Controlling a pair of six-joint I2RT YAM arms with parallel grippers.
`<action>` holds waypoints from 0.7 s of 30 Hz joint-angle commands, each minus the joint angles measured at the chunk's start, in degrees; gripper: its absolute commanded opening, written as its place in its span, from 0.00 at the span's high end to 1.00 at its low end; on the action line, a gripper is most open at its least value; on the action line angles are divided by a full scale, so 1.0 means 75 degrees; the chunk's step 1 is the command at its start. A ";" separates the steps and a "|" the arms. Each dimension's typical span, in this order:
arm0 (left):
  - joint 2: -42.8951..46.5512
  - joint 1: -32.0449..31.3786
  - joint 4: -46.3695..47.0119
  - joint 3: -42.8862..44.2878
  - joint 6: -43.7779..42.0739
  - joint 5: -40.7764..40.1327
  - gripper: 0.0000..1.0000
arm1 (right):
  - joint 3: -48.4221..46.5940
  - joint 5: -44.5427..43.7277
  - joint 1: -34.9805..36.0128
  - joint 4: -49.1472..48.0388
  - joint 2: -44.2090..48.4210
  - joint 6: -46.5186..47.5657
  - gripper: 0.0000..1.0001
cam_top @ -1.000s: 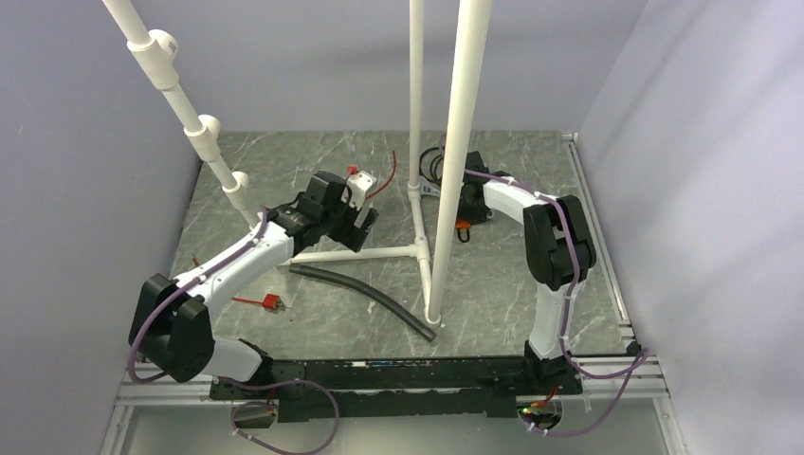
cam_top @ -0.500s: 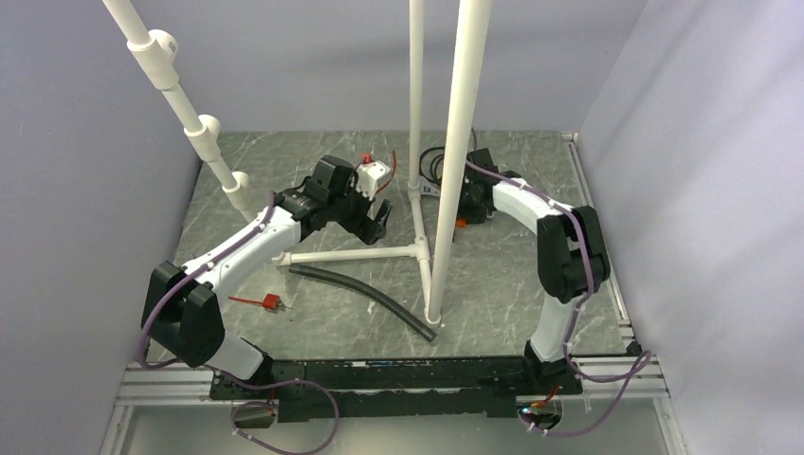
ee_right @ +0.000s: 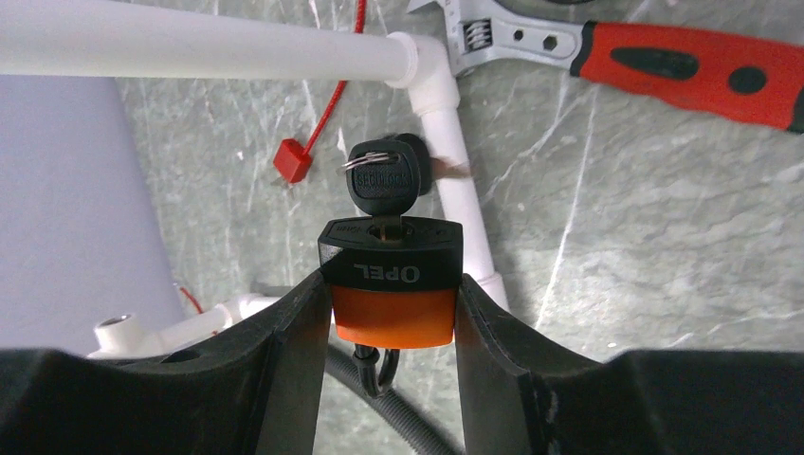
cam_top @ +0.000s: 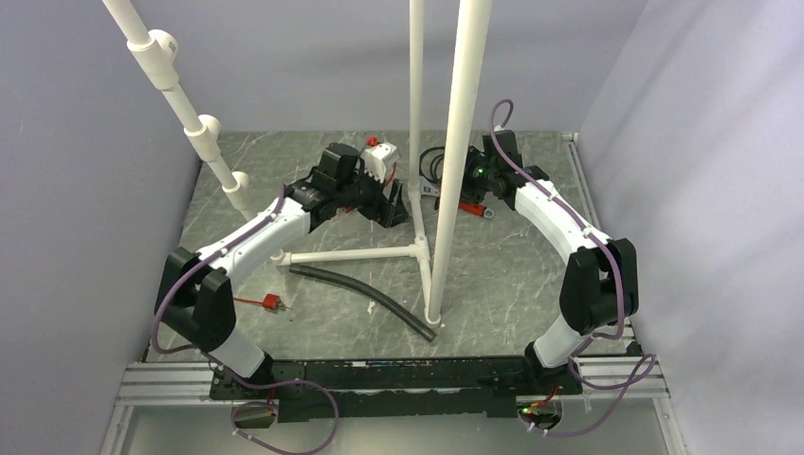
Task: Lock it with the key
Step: Pick up the lock from the center of the board, then lock the lock.
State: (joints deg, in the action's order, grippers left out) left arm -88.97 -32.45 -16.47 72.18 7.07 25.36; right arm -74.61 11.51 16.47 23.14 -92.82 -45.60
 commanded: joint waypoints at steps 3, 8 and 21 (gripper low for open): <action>-0.0584 -0.0177 0.1157 0.0510 0.0984 0.0165 0.16 | -0.0377 0.0456 0.0001 -0.0145 0.0170 -0.0854 1.00; -0.0986 -0.0489 0.1379 0.0784 0.1052 -0.0348 0.15 | -0.0330 0.0484 0.0080 -0.0075 0.0148 -0.1106 1.00; -0.1923 -0.1253 0.0763 0.1755 0.0564 -0.2319 0.35 | -0.0377 0.0318 0.0318 0.0194 0.0117 -0.1368 1.00</action>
State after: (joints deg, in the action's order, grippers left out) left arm -102.30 -41.41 -10.50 82.65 12.23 12.69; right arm -74.61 13.82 18.70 25.52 -92.82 -54.00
